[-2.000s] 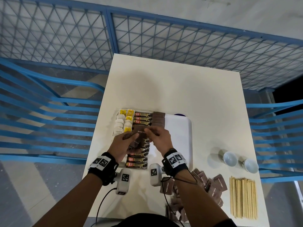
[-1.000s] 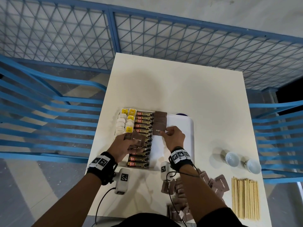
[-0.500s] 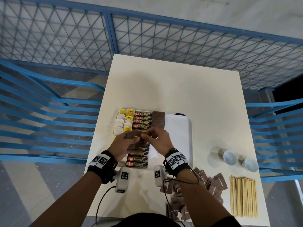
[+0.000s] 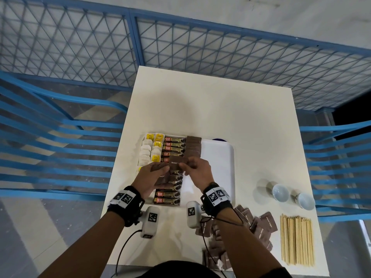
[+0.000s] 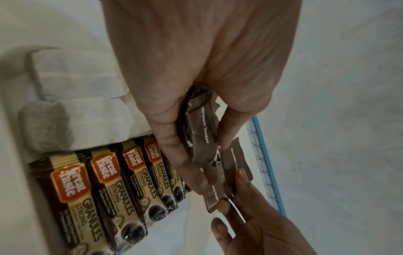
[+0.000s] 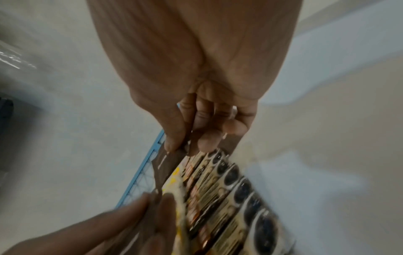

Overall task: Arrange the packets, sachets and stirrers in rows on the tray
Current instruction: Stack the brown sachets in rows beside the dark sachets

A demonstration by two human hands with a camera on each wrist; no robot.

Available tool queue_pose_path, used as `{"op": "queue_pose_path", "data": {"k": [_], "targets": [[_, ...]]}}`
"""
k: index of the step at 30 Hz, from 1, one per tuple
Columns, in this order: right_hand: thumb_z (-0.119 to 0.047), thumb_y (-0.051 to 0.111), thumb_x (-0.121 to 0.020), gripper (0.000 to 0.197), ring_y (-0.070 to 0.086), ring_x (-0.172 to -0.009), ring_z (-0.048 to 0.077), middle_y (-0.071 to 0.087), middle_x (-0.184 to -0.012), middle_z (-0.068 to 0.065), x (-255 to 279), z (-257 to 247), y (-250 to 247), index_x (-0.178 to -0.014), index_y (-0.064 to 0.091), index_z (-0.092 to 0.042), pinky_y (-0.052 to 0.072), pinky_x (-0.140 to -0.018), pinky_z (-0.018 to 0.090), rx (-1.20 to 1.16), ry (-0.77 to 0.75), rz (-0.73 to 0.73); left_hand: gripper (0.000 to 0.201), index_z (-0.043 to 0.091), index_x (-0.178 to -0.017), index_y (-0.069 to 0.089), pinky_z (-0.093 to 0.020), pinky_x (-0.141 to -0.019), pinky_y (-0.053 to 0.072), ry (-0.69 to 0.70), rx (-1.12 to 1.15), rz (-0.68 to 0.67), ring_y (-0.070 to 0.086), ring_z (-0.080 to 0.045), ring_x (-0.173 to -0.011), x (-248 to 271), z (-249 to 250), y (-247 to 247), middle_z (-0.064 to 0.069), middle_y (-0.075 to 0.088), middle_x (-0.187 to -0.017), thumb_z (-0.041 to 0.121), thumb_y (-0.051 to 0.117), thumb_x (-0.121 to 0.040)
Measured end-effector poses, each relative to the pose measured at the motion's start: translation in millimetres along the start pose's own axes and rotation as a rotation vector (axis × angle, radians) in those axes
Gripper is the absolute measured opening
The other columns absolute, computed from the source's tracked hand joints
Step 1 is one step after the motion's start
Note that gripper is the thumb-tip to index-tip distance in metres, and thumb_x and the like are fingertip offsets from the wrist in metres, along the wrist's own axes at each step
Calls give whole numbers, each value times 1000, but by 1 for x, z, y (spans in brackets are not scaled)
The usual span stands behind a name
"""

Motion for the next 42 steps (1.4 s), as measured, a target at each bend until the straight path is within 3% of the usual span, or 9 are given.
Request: {"op": "queue_pose_path", "data": {"k": [5, 8, 11, 16, 22, 27, 31, 38, 42], "targets": [[-31, 81, -82, 16, 67, -77, 19, 71, -81, -3, -11, 19, -32, -88, 68, -24, 54, -75, 27, 148, 48, 175, 35, -5, -126, 54, -56, -82, 60, -35, 1, -29, 73, -41, -94, -3, -3, -7, -24, 65, -105, -16, 45, -94], [-29, 79, -84, 20, 58, -70, 4, 66, -79, -7, -14, 26, -41, -97, 72, -17, 40, -63, 3, 233, 88, 190, 33, -6, -129, 52, -56, -84, 60, -33, -1, -28, 72, -40, -103, -3, -4, -10, -25, 66, -110, -13, 48, -97], [-26, 80, -83, 18, 54, -66, -4, 63, -73, -11, -16, 28, -42, -95, 72, -16, 38, -60, 0, 278, 101, 193, 31, -6, -129, 53, -58, -87, 58, -24, 1, -41, 71, -40, -106, -2, -6, -11, -26, 66, -115, -8, 52, -99], [-28, 83, -78, 16, 65, -79, 8, 67, -76, -14, -19, 28, -38, -83, 68, -26, 52, -81, 21, 286, 126, 221, 32, -6, -127, 55, -56, -86, 60, -13, 11, -13, 70, -42, -106, -3, -7, -13, -29, 66, -119, -4, 61, -96], [-35, 89, -69, 26, 64, -77, 5, 70, -78, -10, -19, 28, -38, -81, 71, -21, 47, -73, 16, 248, 151, 250, 32, -8, -123, 58, -54, -83, 60, -5, 19, 14, 66, -50, -109, -3, -5, -12, -35, 64, -121, -4, 66, -92], [-37, 83, -76, 25, 61, -73, 1, 69, -79, -10, -13, 23, -42, -86, 69, -20, 44, -68, 11, 250, 160, 294, 26, -7, -118, 60, -54, -85, 60, -22, 66, 5, 66, -50, -108, 0, -3, -10, -30, 66, -112, -3, 65, -93], [-37, 74, -82, 19, 58, -72, -3, 69, -80, -10, 0, 12, -44, -94, 67, -23, 46, -74, 24, 229, 98, 413, 18, -6, -112, 62, -55, -77, 61, -62, 166, 33, 70, -43, -96, -1, -2, -9, -26, 71, -103, -6, 55, -97], [-39, 75, -86, 26, 60, -77, -6, 68, -87, -12, 13, -9, 21, -103, 72, -19, 42, -64, 3, 249, -101, -42, 17, -2, -113, 65, -43, -67, 63, -1, 89, 3, 76, -31, -87, 4, 1, -2, -20, 76, -97, 2, 55, -101], [-27, 75, -87, 16, 61, -80, 1, 68, -87, -10, 10, -13, 25, -99, 73, -16, 44, -68, 8, 226, -143, -32, 16, -1, -111, 65, -48, -73, 63, 49, 28, 17, 75, -36, -89, 7, 1, -4, -22, 75, -98, 5, 64, -96]]}}
Point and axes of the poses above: each hand's wrist, its own x-axis away from the middle knuckle, its own y-axis out of the palm, z = x × y, the point moved 5 cm from there along -x, towards the middle knuckle
